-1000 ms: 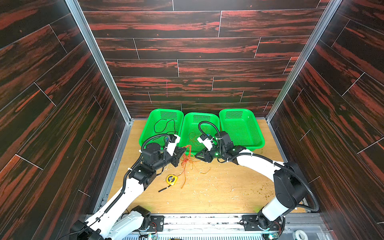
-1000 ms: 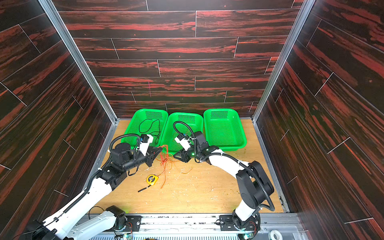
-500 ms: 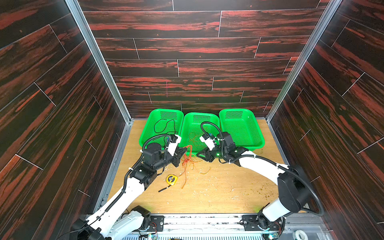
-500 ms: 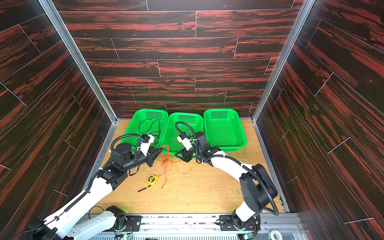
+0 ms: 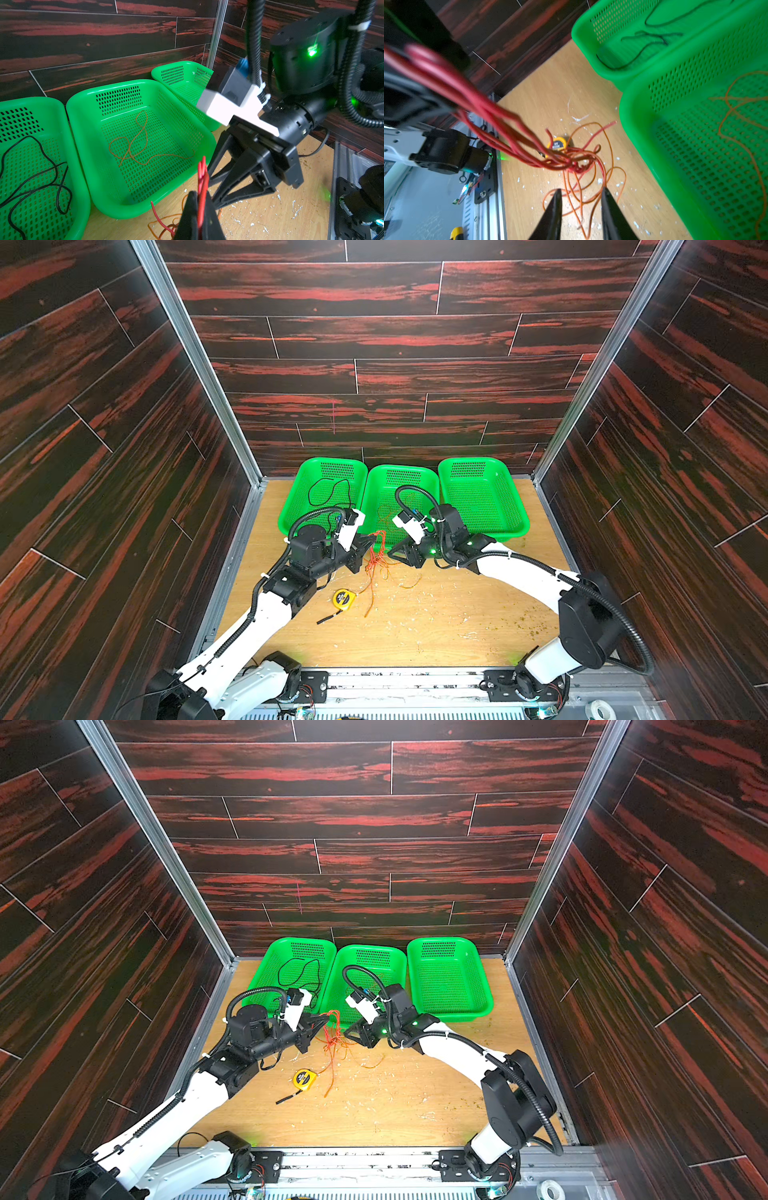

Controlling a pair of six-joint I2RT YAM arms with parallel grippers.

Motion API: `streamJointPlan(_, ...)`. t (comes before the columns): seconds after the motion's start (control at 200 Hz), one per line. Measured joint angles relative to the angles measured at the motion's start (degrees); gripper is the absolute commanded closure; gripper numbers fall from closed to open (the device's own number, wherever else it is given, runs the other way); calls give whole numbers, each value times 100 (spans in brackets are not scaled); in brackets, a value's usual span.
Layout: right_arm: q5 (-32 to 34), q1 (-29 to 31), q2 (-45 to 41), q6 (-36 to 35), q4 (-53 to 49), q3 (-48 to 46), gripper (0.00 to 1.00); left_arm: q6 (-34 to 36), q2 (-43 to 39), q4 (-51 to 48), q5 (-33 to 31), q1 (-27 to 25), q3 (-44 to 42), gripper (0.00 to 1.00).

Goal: Untangle the cables
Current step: 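Grasp an orange strand from the red bundle with the right gripper and pull it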

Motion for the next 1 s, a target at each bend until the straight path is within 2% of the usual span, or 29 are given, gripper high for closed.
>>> streamJointPlan(0.13,188,-2,26,-11,0,0,74,0,9,0,0,-17,0,100)
streamJointPlan(0.491,317,-2,264,-4,-66,4,74,0,9,2,-37,-28,0,100)
streamJointPlan(0.606,323,-2,264,24,-72,4,82,0,9,2,-37,-28,0,100)
streamJointPlan(0.671,308,-2,264,17,-68,4,81,0,9,2,-37,-28,0,100)
streamJointPlan(0.756,251,-2,275,48,-74,7,74,0,9,2,-48,-28,0,100)
streamJointPlan(0.862,127,-2,363,46,-94,57,73,2,7,4,-94,-28,0,100)
streamJointPlan(1.002,66,-2,511,87,-109,101,88,2,-20,37,-146,-33,0,100)
